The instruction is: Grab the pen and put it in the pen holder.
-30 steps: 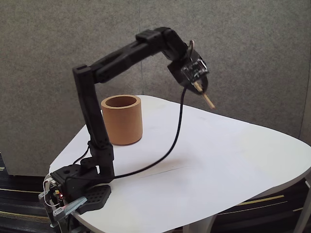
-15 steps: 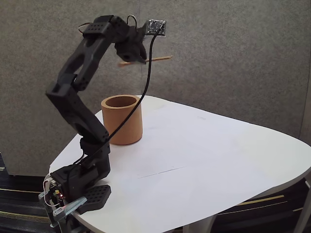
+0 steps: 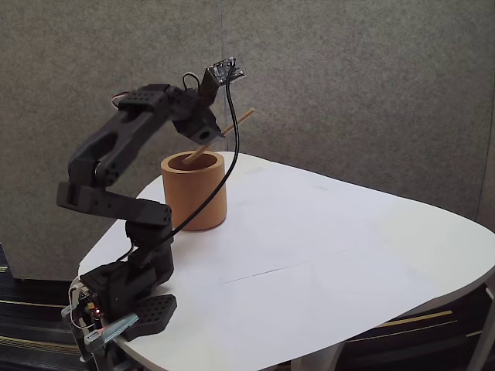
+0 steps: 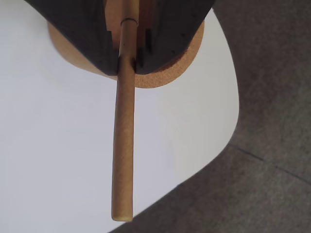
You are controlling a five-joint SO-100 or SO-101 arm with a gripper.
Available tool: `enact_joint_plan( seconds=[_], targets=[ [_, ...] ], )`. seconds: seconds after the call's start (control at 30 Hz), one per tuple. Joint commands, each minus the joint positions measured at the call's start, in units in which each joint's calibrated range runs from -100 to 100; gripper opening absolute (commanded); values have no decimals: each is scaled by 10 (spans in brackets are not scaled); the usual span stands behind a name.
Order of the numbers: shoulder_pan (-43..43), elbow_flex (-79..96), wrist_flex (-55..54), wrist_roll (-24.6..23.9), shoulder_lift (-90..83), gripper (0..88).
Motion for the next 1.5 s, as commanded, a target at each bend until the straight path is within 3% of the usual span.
enact_joint_plan(
  seconds=[0.0,0.23,0.57,0.97,1.47],
  targets=[
    [-8,58,-108,32,-23,4],
    [-82,115,-283,65,-23,4],
    [-153,200,-436,146,-25,4],
    [-74,210,-435,166,-25,4],
    [-104,416,-441,176,-145,4]
  ],
)
